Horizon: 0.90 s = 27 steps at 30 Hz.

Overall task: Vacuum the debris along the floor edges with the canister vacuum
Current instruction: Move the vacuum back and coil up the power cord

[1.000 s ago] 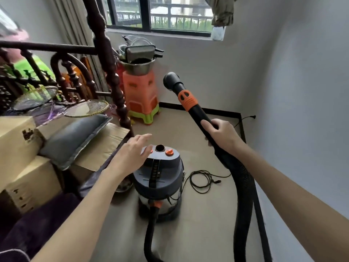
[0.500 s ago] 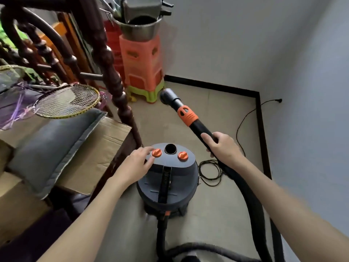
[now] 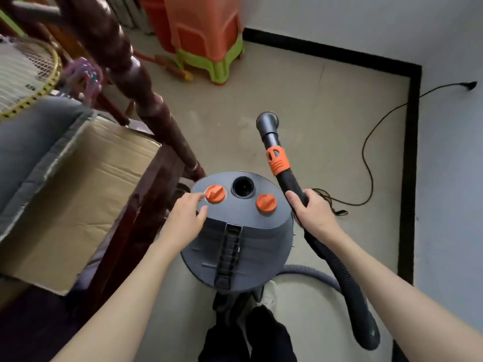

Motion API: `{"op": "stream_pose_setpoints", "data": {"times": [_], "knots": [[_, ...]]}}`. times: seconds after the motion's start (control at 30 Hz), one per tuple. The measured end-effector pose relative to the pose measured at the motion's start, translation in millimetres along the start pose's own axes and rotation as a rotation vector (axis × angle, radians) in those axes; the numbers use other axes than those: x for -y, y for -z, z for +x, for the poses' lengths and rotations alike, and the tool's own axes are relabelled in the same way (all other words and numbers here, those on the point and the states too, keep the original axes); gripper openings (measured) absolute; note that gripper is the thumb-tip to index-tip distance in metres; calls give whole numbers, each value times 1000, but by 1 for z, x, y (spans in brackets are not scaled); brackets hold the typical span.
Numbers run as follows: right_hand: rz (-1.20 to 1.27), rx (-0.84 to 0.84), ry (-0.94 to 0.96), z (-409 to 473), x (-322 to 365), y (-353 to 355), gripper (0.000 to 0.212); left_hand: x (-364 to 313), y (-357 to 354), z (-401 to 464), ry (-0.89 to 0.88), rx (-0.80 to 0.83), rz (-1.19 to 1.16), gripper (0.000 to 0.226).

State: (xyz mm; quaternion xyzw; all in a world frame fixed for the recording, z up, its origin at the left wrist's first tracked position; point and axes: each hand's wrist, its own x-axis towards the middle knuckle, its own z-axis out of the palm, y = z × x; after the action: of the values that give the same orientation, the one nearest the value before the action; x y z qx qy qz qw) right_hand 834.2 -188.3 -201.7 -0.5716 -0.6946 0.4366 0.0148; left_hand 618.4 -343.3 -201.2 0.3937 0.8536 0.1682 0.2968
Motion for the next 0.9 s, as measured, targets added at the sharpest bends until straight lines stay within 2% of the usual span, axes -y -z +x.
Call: {"op": "stream_pose_setpoints", "data": {"times": [0.13, 0.33, 0.43, 0.57, 0.63, 0.7, 0.77, 0.9], "knots": [[8, 18, -54, 23, -15, -31, 39, 6, -15, 24, -46, -31, -23, 41], [150, -116, -98, 38, -19, -54, 39, 18, -30, 54, -50, 27, -18, 40], [210, -135, -148, 40, -20, -54, 39, 11, -39, 62, 44, -73, -43, 36], [228, -154, -164, 41, -22, -55, 29, 0, -57, 66, 211, -221, -81, 35], [212, -141, -163, 40, -23, -55, 28, -2, -64, 70, 238, -259, -57, 29], [193, -129, -161, 39, -24, -55, 28, 0, -65, 73, 182, -310, 11, 22], [174, -123, -159, 39, -24, -55, 28, 6, -66, 75, 93, -356, 202, 24], [139, -119, -148, 40, -25, -54, 28, 12, -65, 75, 28, -320, 414, 34]]}}
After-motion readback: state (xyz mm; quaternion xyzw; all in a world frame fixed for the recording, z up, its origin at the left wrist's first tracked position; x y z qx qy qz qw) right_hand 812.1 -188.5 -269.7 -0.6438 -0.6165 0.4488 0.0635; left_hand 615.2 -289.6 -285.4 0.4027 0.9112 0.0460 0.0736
